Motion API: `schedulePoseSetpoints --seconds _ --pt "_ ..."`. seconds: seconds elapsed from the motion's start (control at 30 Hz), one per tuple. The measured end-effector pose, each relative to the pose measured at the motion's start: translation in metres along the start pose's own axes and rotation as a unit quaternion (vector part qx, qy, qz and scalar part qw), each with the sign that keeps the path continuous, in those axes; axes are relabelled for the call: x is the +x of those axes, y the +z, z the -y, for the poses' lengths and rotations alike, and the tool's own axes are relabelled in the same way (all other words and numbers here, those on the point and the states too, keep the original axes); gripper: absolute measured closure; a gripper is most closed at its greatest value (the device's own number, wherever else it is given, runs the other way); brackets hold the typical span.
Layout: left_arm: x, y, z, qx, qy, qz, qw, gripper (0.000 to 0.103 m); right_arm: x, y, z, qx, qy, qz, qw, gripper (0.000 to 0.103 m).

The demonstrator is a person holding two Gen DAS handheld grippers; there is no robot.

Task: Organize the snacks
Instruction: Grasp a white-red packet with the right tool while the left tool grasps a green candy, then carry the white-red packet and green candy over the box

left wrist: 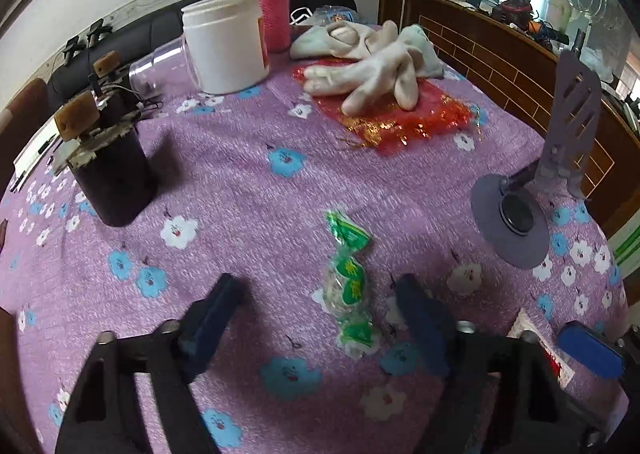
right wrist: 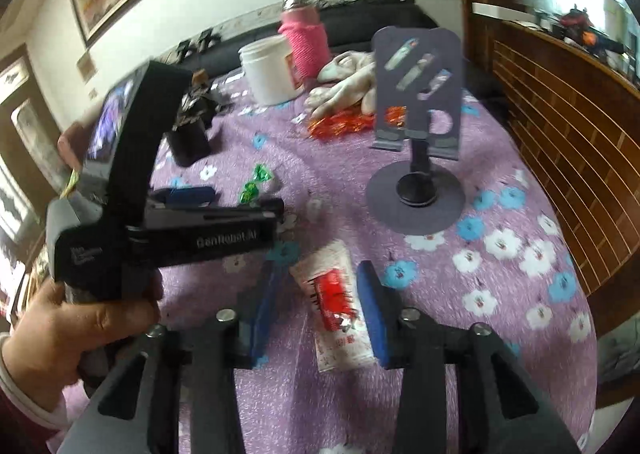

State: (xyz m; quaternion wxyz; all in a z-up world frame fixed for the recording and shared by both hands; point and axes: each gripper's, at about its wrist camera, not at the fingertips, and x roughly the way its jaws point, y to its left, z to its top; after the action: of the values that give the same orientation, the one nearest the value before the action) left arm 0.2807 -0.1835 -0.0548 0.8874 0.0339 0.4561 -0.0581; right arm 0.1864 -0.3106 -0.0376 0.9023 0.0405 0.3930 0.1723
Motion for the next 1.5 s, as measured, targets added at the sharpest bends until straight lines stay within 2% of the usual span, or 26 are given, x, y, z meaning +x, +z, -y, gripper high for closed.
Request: schedulePoseSetpoints --seconds 0.03,0.1,0.13,0.27,0.3,0.53,0.7,0.83,1.07,1.5 --pt "-0.002 0.002 0.001 0.007 -0.001 0.000 1.0000 0.047 0.003 0.000 -0.001 -0.007 -0.001 -0.006 1.000 0.064" --pt "-0.003 0.003 0.005 0.022 -0.007 -0.002 0.9997 0.079 0.009 -0.001 -0.005 -0.023 -0.013 -0.016 1.000 0.064" --pt "-0.003 0.002 0.006 0.028 -0.007 -0.001 0.9996 0.082 0.012 -0.002 -0.006 -0.030 -0.022 -0.024 0.999 0.064" --pt "-0.006 -0.002 0.001 0.030 -0.016 0.006 0.9994 0.083 0.021 -0.011 -0.013 -0.065 -0.045 -0.040 0.996 0.065" --pt "-0.007 -0.004 -0.002 0.030 -0.018 0.007 0.9994 0.083 0.020 -0.011 -0.011 -0.062 -0.048 -0.039 0.996 0.073" --pt "-0.023 -0.024 -0.037 -0.005 -0.035 0.011 0.9993 0.083 -0.009 -0.010 0.031 0.055 -0.006 0.012 0.998 0.075" --pt "-0.046 -0.049 -0.065 -0.038 -0.056 0.022 0.9975 0.083 -0.038 -0.013 0.031 0.095 0.041 0.047 0.993 0.075" --pt "-0.073 -0.071 -0.084 -0.060 -0.053 0.037 0.9961 0.083 -0.043 -0.018 0.013 0.103 0.082 0.054 0.990 0.075" --pt "-0.120 -0.111 -0.121 -0.091 0.001 0.057 0.9943 0.083 -0.037 -0.028 -0.039 0.098 0.146 0.045 0.983 0.075" --pt "-0.197 -0.170 -0.182 -0.128 0.066 0.094 0.9851 0.082 -0.032 -0.037 -0.144 0.042 0.204 0.016 0.978 0.075"
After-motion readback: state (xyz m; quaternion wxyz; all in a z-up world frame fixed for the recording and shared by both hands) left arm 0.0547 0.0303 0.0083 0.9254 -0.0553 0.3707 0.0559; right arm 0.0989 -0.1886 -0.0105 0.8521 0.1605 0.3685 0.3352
